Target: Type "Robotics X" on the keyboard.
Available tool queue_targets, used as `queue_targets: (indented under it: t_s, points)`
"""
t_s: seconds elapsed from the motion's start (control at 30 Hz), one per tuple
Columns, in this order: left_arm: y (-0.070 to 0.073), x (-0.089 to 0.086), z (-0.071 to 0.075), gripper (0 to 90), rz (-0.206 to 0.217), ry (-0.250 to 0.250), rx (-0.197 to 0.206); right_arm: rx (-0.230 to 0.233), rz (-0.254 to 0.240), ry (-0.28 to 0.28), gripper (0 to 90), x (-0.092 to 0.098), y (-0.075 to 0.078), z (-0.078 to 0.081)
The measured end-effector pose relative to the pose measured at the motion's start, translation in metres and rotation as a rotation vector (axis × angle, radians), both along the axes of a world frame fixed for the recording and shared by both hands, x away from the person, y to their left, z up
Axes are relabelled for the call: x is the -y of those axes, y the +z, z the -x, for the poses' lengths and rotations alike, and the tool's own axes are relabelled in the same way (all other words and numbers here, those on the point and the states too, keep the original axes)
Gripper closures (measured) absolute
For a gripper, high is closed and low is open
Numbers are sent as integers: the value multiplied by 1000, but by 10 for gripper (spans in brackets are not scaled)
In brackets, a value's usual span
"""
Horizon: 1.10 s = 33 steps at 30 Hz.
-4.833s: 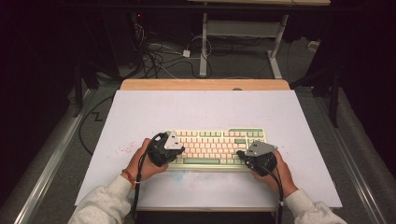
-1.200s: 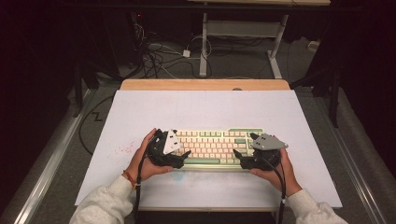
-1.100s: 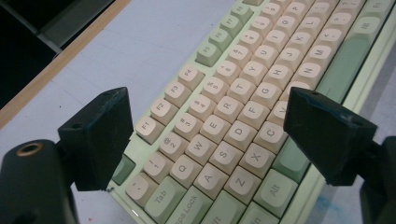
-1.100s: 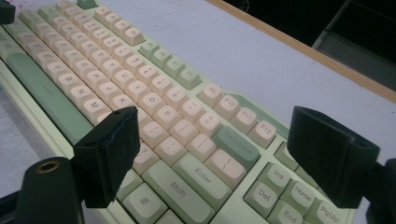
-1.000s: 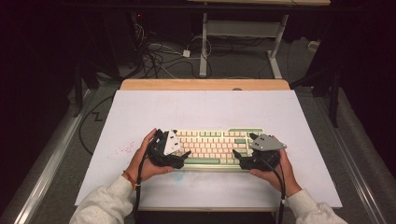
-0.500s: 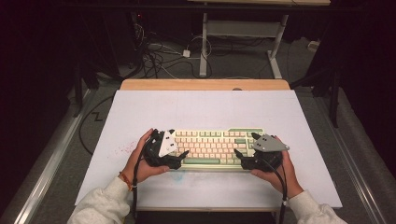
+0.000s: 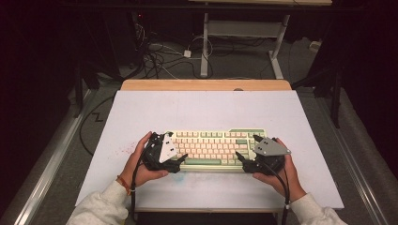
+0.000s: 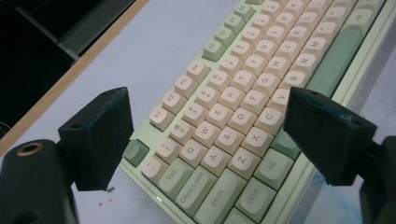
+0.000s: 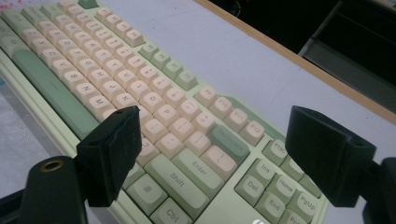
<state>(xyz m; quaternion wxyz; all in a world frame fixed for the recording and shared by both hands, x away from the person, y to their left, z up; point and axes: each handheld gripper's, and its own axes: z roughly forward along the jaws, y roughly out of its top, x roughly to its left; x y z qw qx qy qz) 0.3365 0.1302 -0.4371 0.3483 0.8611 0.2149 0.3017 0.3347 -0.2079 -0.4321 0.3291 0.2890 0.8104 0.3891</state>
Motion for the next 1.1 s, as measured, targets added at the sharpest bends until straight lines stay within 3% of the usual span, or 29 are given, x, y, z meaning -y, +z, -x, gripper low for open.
queue_targets:
  t_s: [0.4, 0.57, 1.1]
  points:
    - [-1, -5, 7, 149, 23, 5, 0, 4, 12, 0, 189, 2, 0, 6]
    - [-1, -8, 10, 149, 4, 0, 2, 5, 20, -4, 188, 3, 0, 8]
    - [-2, -25, 19, 149, 10, 26, 10, 10, 28, -19, 188, 16, 2, 16]
